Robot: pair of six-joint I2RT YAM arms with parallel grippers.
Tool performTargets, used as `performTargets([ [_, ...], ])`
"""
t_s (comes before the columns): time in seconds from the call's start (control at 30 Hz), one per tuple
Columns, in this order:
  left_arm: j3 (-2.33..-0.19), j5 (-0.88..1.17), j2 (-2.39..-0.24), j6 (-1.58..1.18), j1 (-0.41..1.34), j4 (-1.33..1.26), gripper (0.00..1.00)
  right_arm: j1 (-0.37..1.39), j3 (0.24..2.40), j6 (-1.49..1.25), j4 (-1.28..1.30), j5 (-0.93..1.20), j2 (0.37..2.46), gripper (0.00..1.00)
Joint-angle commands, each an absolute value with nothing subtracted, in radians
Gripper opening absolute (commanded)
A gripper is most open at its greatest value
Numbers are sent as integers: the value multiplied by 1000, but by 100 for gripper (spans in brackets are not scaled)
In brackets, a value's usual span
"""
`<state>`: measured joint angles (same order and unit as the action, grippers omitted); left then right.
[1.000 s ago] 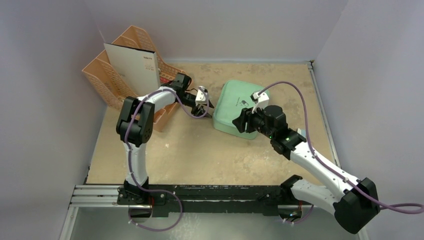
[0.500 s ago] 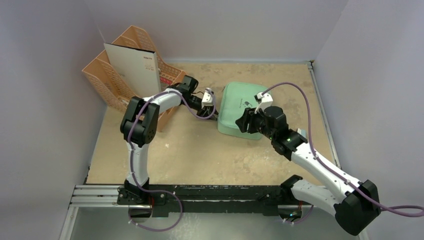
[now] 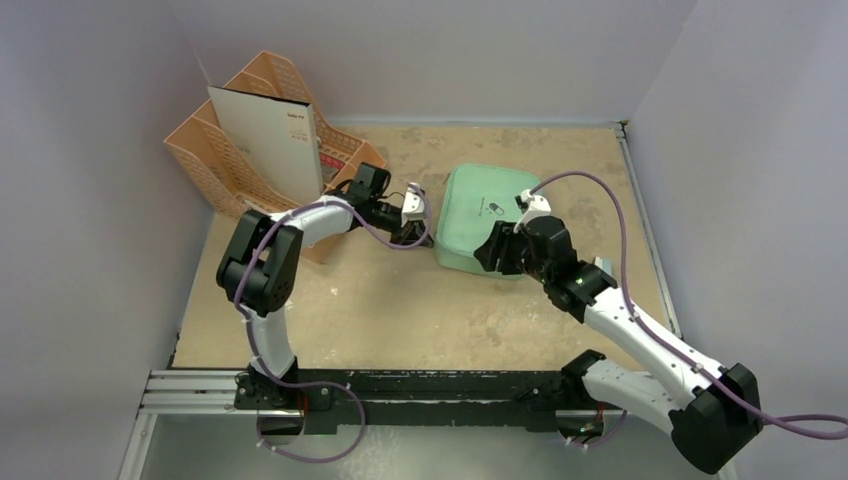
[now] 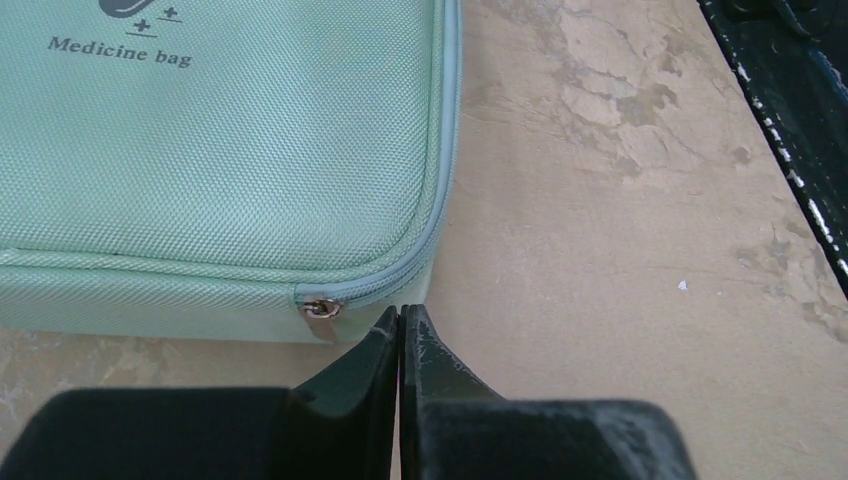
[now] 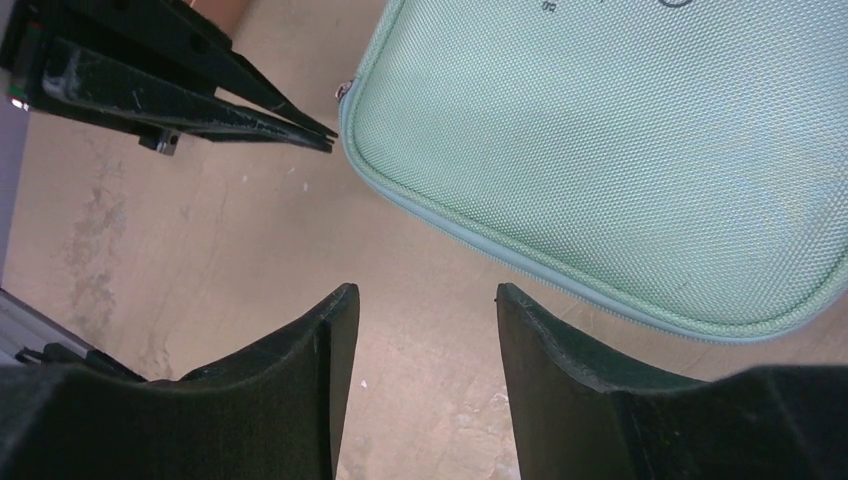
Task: Organize the medicine kit
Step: Adjust the medicine box at the center of the board.
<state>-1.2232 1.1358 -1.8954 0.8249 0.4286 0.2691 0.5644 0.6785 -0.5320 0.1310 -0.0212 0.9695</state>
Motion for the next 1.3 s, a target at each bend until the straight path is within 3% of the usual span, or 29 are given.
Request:
performTargets([
  [0.0,-1165,1078,-1834,636,452,95,11,566,669,-584,154,-67,946,58],
  [0.07,-1152,1046,-1815,610,452,84,35,566,682,-636,207,-129,948,65],
  [0.1,-1139,1031,-1801,596,453,65,55,566,687,-700,241,-184,947,67],
  [0.17,-1112,998,-1761,566,453,22,72,565,696,-814,317,-279,942,69],
  [0.3,-1109,884,-1714,317,451,-134,81,562,700,-961,401,-382,902,69],
  [0.4,-1221,689,-1742,149,451,-47,83,558,695,-1002,424,-414,890,69],
  [0.57,-1471,623,-1863,45,439,250,86,555,691,-1164,526,-454,875,68],
  [0.9,-1516,719,-1985,-153,442,143,83,518,688,-1113,397,-408,971,63],
  [1.1,-1450,672,-2004,-185,476,89,69,474,617,-1157,278,-366,1010,57],
  [1.27,-1390,686,-1974,-246,516,35,41,390,646,-978,220,-324,1075,58],
])
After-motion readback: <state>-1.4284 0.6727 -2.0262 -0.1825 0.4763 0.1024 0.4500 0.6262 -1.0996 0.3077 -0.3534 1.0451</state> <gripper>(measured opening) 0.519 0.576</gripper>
